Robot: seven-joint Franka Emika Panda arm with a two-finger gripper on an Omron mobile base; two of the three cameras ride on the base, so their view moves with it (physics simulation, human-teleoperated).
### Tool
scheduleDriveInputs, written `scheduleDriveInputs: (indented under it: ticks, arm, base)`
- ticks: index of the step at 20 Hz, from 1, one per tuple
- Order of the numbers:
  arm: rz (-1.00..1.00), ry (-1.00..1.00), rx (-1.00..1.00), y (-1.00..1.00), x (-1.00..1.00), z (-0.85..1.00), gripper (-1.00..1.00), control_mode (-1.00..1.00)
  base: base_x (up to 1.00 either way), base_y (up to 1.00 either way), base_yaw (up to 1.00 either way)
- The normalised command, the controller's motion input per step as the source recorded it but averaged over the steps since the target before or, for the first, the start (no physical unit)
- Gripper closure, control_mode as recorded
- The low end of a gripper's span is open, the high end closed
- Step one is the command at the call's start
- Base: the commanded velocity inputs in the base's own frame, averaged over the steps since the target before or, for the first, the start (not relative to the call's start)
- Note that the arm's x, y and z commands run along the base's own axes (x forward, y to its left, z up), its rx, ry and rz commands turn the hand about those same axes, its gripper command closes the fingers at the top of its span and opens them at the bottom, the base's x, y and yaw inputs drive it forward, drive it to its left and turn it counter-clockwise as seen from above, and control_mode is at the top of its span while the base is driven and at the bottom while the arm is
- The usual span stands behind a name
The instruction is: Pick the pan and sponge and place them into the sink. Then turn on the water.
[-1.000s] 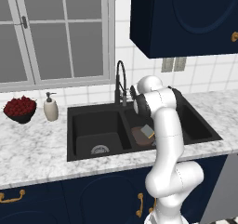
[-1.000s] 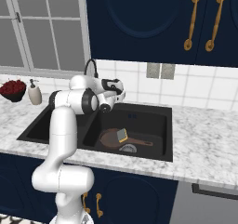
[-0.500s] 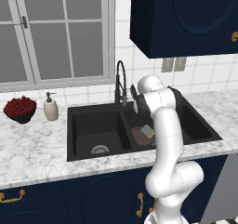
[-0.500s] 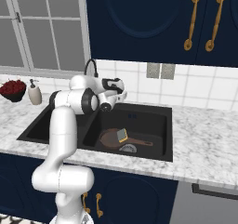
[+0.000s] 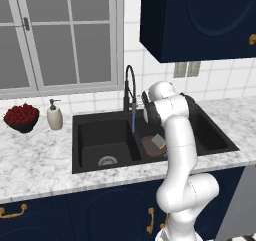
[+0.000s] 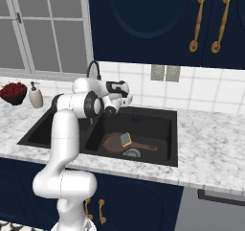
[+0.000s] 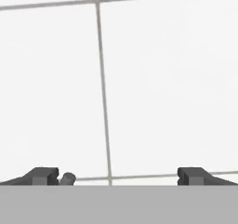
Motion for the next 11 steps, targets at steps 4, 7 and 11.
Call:
scheduleDriveInputs:
  ticks: [4, 7, 11]
  arm:
    - [-0.03, 0.00, 0.04, -0.99, 0.00, 0.00, -1.00, -1.00]
    - [-0.02, 0.00, 0.05, -1.00, 0.00, 0.00, -1.00, -1.00]
    - [-0.02, 0.00, 0.04, -0.92, 0.00, 0.00, -1.00, -1.00]
  base:
    - [0.00, 0.00, 0.00]
    - [0.00, 0.00, 0.00]
    - [0.00, 0.00, 0.00]
